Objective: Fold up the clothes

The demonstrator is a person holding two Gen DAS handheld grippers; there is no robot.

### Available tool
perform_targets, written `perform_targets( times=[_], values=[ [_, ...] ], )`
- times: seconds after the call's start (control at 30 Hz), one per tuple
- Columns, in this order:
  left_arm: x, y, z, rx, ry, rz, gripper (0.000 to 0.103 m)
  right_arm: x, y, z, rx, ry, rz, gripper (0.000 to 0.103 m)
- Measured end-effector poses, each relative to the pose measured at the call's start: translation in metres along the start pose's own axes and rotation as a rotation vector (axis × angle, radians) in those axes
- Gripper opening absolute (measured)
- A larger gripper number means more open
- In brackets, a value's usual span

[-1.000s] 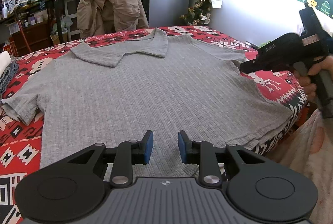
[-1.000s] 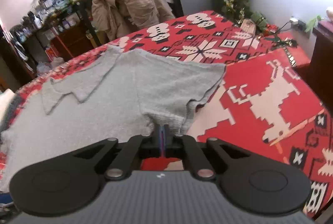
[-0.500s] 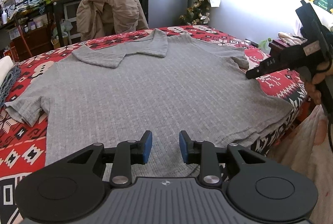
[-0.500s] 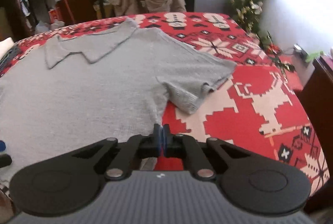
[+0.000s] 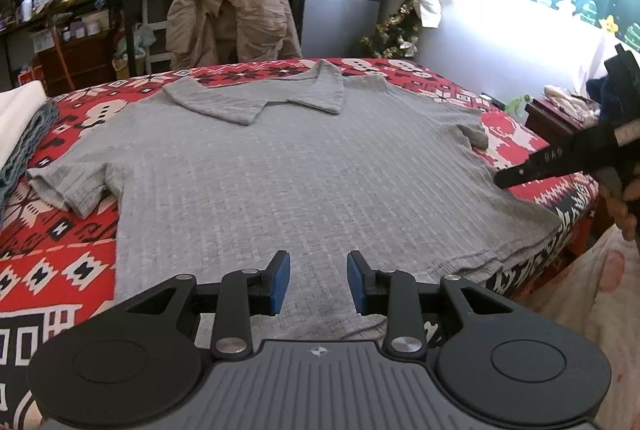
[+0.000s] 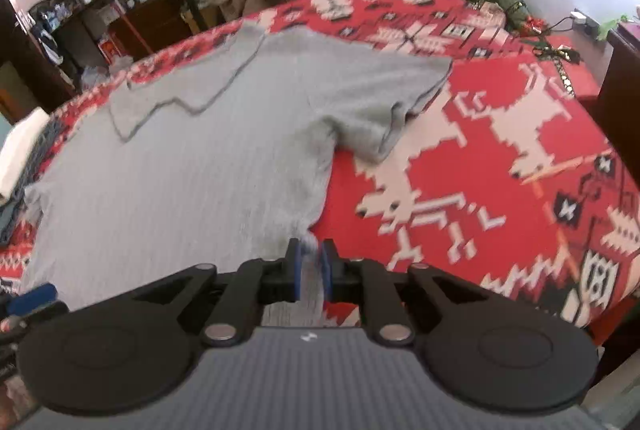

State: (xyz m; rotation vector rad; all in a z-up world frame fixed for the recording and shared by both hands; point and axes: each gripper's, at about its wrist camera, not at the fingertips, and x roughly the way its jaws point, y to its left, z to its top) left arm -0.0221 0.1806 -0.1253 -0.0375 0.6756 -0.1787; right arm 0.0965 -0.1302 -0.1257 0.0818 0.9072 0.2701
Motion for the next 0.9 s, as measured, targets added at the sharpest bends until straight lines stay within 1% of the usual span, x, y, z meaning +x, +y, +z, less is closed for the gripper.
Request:
perform_targets(
  times=[0.07, 0.1, 0.17, 0.2, 0.27, 0.3, 0.37, 0.43, 0.47, 0.5, 0.53, 0.63, 0.7, 0.77, 0.87, 0.9],
  values=[
    [-0.003, 0.003, 0.0, -0.005, -0.004, 0.014, 0.031, 0.0, 0.005, -0.003, -0.027, 0.01, -0.031, 0.003],
    [-0.005, 0.005, 0.0, -0.012, -0.004, 0.021, 0.031, -0.001, 0.005, -0.004, -0.035, 0.014, -0.056, 0.0],
    [-0.009, 0.012, 0.001, -0.038, -0.008, 0.026, 0.031, -0.005, 0.007, -0.004, -0.051, 0.021, -0.105, 0.001],
    [-0.012, 0.018, 0.001, -0.059, -0.004, 0.039, 0.031, -0.008, 0.004, -0.005, -0.032, 0.018, -0.093, 0.002],
    [-0.019, 0.031, 0.003, -0.102, 0.004, 0.064, 0.031, -0.021, -0.005, -0.005, 0.028, -0.009, -0.037, 0.004],
    [-0.023, 0.037, 0.003, -0.123, 0.008, 0.076, 0.031, -0.027, -0.007, -0.005, 0.046, -0.021, -0.027, 0.01],
    [-0.029, 0.053, 0.005, -0.177, 0.026, 0.124, 0.031, -0.037, -0.008, -0.006, 0.053, -0.039, -0.016, 0.011],
    [-0.035, 0.071, 0.003, -0.252, 0.025, 0.152, 0.031, -0.046, -0.004, -0.011, 0.031, -0.068, 0.012, 0.013],
    [-0.038, 0.08, 0.002, -0.287, 0.031, 0.164, 0.031, -0.05, -0.001, -0.013, 0.016, -0.083, 0.021, 0.017],
    [-0.04, 0.089, 0.001, -0.322, 0.037, 0.177, 0.03, -0.052, 0.002, -0.016, 0.002, -0.097, 0.03, 0.023],
    [-0.042, 0.095, 0.001, -0.341, 0.04, 0.182, 0.027, -0.055, 0.006, -0.019, -0.011, -0.109, 0.038, 0.027],
    [-0.04, 0.105, -0.003, -0.385, 0.058, 0.17, 0.027, -0.058, 0.014, -0.028, -0.03, -0.125, 0.079, 0.028],
    [-0.035, 0.107, -0.006, -0.403, 0.091, 0.16, 0.022, -0.057, 0.018, -0.034, -0.017, -0.119, 0.094, 0.028],
    [-0.031, 0.106, -0.011, -0.408, 0.116, 0.175, 0.011, -0.057, 0.022, -0.038, -0.015, -0.118, 0.096, 0.028],
    [-0.032, 0.099, -0.012, -0.366, 0.114, 0.202, 0.002, -0.059, 0.026, -0.044, -0.04, -0.119, 0.086, 0.027],
    [-0.034, 0.094, -0.011, -0.332, 0.109, 0.222, 0.002, -0.06, 0.026, -0.045, -0.052, -0.119, 0.079, 0.027]
  ],
)
